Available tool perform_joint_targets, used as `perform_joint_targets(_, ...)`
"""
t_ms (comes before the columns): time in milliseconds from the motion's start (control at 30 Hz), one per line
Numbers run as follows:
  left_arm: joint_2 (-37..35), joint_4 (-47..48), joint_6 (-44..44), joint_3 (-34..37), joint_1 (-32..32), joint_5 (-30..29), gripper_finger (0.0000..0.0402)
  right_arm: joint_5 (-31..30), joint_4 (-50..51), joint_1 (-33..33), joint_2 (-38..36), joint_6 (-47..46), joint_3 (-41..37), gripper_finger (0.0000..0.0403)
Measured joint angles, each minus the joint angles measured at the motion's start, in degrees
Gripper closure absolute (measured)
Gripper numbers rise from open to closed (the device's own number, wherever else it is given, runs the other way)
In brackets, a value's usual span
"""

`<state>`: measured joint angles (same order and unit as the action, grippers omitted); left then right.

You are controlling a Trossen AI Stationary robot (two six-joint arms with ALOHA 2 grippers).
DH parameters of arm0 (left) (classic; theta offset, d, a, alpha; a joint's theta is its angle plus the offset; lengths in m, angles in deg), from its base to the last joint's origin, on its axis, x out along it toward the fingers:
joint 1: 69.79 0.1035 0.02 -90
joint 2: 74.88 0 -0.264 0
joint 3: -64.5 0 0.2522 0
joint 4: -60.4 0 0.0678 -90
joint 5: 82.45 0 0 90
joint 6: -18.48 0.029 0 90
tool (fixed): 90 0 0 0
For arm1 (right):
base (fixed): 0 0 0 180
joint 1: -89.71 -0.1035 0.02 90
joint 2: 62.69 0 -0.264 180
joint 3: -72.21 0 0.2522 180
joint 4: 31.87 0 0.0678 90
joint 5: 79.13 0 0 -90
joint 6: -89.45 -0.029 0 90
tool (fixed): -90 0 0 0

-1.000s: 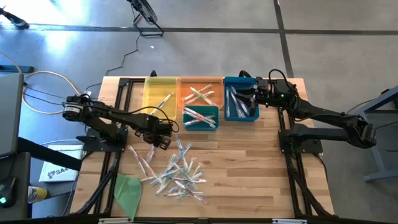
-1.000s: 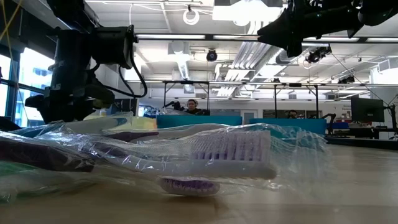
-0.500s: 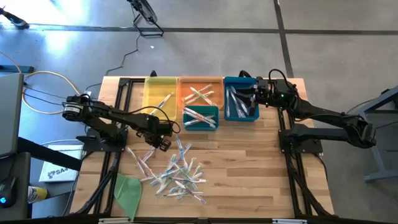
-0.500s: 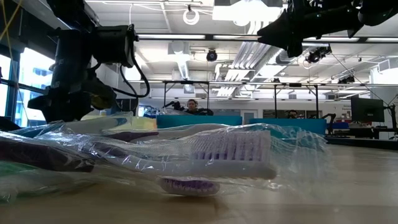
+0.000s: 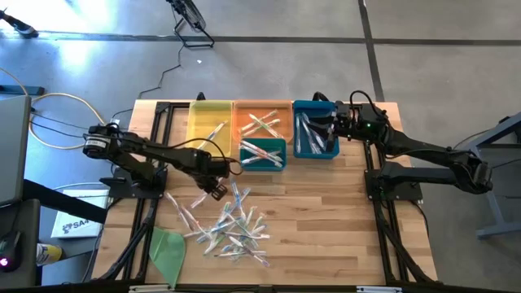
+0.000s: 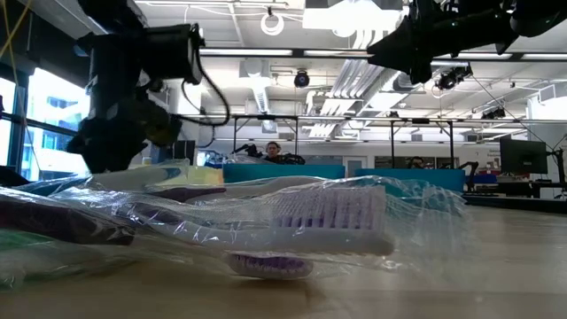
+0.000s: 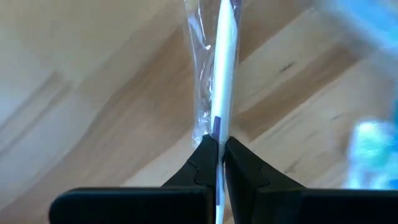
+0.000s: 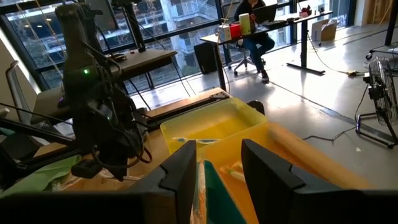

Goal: Pick & Place Toothbrushes
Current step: Put the purple toothbrush into the blue bin

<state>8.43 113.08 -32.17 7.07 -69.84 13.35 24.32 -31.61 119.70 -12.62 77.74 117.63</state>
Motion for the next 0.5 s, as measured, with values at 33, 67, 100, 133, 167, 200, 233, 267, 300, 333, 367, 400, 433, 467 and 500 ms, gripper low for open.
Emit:
perform_joint_targets(33, -0.01, -0.09, 0.90, -0.72, 0.00, -0.18, 0.0394, -0.01, 0.13, 0.00, 0.00, 0.00, 0.00, 0.0283)
perform_joint_targets(67, -0.02, 0.11, 1.73, -1.45, 0.00, -0.40, 0.0394, 0.00, 0.14, 0.00, 0.00, 0.01, 0.00, 0.0283)
perform_joint_targets(100, -0.02, 0.28, 2.58, -2.25, 0.00, -0.82, 0.0394, 0.00, 0.14, 0.00, 0.00, 0.00, 0.00, 0.0283)
perform_joint_targets(133, -0.02, 0.27, 3.29, -3.08, 0.00, -1.48, 0.0394, 0.00, 0.14, 0.00, 0.00, 0.00, 0.00, 0.0283)
perform_joint_targets(167, -0.04, 0.21, 4.14, -3.97, 0.00, -1.95, 0.0394, 0.00, 0.14, 0.00, 0.00, 0.00, 0.00, 0.0283)
perform_joint_targets(200, -0.08, 0.23, 5.00, -4.84, 0.00, -2.32, 0.0394, 0.00, 0.14, 0.00, 0.00, 0.00, 0.00, 0.0283)
perform_joint_targets(233, -0.10, 0.29, 5.81, -5.69, 0.02, -2.61, 0.0394, 0.00, 0.12, 0.00, 0.00, 0.00, 0.00, 0.0283)
perform_joint_targets(267, -0.10, 0.35, 6.67, -6.57, 0.02, -2.89, 0.0394, 0.00, 0.12, 0.00, 0.00, 0.02, 0.00, 0.0283)
perform_joint_targets(300, -0.10, 0.41, 7.43, -7.48, 0.02, -3.15, 0.0394, 0.00, 0.12, 0.00, 0.00, 0.01, 0.00, 0.0283)
perform_joint_targets(333, -0.10, 0.42, 8.22, -8.38, 0.02, -3.59, 0.0394, 0.00, 0.12, 0.00, 0.00, 0.00, 0.00, 0.0283)
perform_joint_targets(367, -0.11, 0.41, 8.83, -9.22, 0.02, -4.00, 0.0394, 0.00, 0.12, 0.00, 0.00, 0.00, 0.00, 0.0283)
perform_joint_targets(400, -0.13, 0.45, 9.46, -10.08, 0.02, -4.64, 0.0394, 0.00, 0.11, 0.00, 0.00, 0.00, 0.00, 0.0283)
perform_joint_targets(433, -0.13, 0.67, 10.23, -10.90, 0.02, -5.17, 0.0394, 0.00, 0.10, 0.00, 0.00, 0.00, 0.00, 0.0283)
perform_joint_targets(467, -0.13, 0.97, 10.96, -11.83, 0.02, -5.71, 0.0394, 0.00, 0.10, 0.00, 0.00, 0.00, 0.00, 0.0283)
perform_joint_targets(500, -0.13, 1.48, 11.71, -12.85, 0.02, -6.43, 0.0394, 0.00, 0.10, 0.00, 0.00, 0.00, 0.00, 0.0283)
